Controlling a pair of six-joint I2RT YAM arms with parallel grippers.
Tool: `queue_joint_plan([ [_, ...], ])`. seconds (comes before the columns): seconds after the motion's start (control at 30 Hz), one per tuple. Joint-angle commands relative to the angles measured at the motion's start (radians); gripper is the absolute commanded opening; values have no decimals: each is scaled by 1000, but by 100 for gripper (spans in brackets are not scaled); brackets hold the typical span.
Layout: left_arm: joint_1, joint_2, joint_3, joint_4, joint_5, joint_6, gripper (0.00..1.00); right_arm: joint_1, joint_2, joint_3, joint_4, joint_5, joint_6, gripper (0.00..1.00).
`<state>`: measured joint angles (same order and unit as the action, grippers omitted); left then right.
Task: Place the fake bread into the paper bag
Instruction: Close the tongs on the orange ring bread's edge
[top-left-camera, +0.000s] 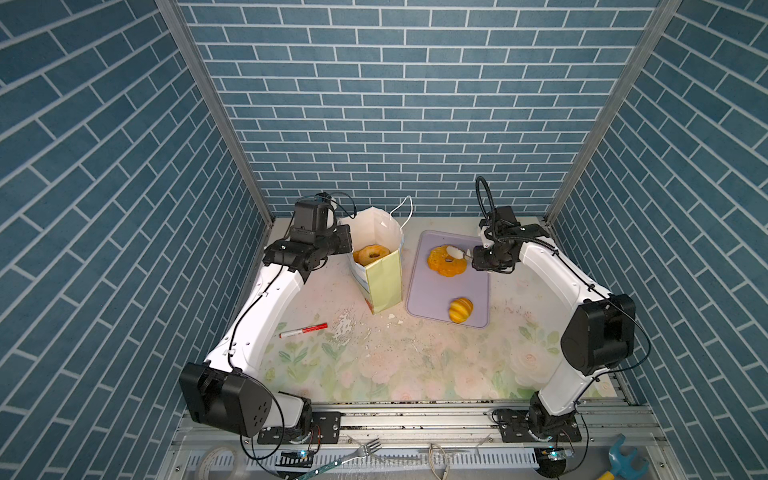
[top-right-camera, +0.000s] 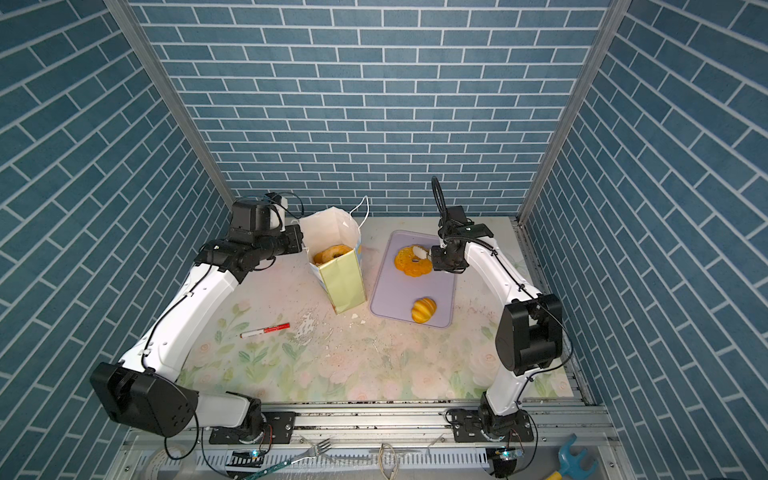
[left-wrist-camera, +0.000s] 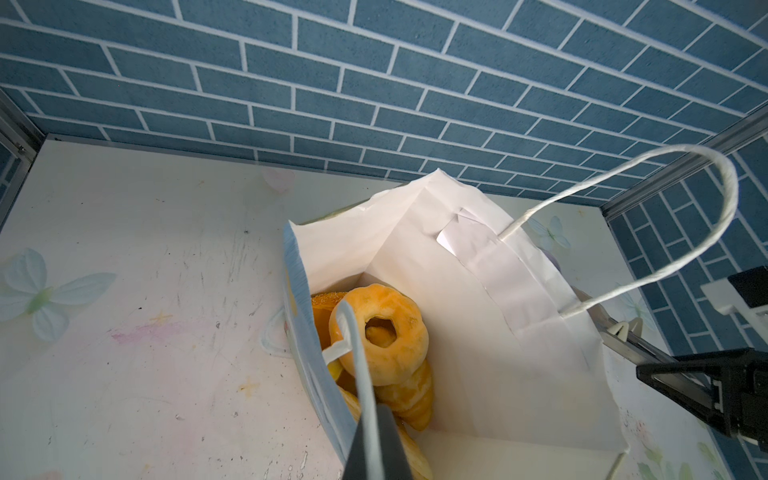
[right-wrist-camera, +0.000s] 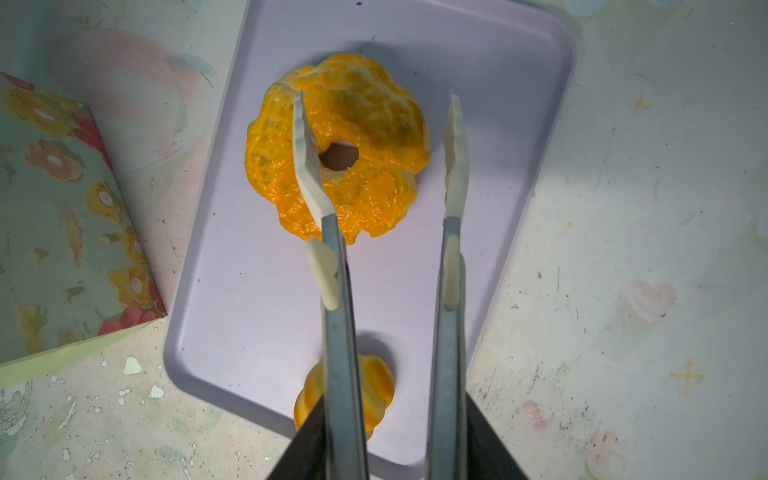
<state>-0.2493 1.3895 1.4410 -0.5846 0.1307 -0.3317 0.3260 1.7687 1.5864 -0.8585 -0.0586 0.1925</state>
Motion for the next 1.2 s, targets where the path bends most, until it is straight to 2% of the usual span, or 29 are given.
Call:
queue_joint_plan([
  [0.0, -1, 2, 5, -1, -8, 9, 0, -4, 68, 58, -67, -24, -46, 45],
  [0.27, -1, -4, 1, -4, -18, 8, 0, -11, 130, 106, -100, -23, -71, 45],
  [0.67, 0, -9, -4, -1, -19, 7, 0, -27, 53, 62, -137, -19, -71, 45],
  [0.83, -1, -3, -3, 3, -13, 5, 0, -36, 74, 68, -143, -23, -71, 45],
  [1.17, 0, -1, 1, 2, -16, 7, 0, -46, 146, 110, -126, -117, -62, 43],
])
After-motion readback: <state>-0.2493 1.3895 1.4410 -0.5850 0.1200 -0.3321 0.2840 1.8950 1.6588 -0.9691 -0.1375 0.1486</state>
